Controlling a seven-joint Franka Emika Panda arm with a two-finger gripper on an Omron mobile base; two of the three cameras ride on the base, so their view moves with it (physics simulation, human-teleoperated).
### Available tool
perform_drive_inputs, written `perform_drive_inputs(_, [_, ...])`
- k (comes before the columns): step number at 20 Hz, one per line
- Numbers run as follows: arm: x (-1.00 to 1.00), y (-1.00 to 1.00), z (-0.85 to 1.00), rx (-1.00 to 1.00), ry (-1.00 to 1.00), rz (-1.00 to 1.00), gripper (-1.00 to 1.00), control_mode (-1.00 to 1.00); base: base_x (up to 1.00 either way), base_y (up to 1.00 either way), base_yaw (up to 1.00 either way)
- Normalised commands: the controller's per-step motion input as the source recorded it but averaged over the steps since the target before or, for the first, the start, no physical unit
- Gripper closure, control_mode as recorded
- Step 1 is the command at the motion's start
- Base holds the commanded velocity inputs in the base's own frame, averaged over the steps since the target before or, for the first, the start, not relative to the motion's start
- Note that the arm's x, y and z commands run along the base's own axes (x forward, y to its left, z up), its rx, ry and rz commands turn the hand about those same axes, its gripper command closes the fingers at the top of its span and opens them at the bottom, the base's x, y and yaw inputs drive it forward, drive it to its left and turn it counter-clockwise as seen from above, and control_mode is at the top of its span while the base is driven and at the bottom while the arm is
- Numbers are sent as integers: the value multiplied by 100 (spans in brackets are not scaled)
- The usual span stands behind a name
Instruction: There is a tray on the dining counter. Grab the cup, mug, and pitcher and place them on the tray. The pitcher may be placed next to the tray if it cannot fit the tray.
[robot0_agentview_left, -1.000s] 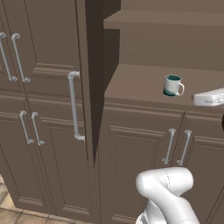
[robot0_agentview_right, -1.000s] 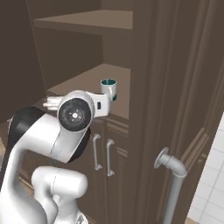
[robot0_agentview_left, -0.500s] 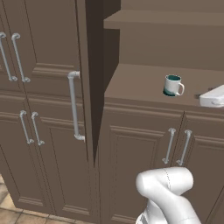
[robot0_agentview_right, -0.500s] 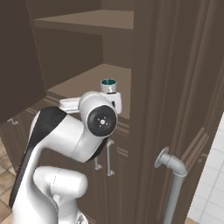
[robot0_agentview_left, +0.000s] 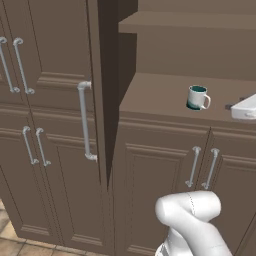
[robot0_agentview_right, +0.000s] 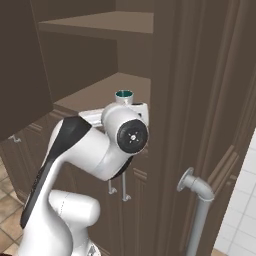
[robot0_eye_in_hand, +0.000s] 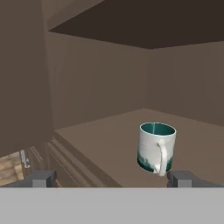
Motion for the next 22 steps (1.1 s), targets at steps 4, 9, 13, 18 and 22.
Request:
perform_drive_inputs(4, [30, 0, 0, 0, -4, 0, -100, -100, 0, 0, 0])
perform_drive_inputs(9, [33, 0, -3, 0, -7, 0, -100, -100, 0, 0, 0])
perform_drive_inputs(13, [20, 0, -15, 0, -11, 0, -100, -100, 0, 0, 0])
perform_drive_inputs(18, [13, 0, -18, 0, -9, 0, -100, -100, 0, 0, 0])
perform_drive_inputs(22, [18, 0, -3, 0, -2, 0, -100, -100, 0, 0, 0])
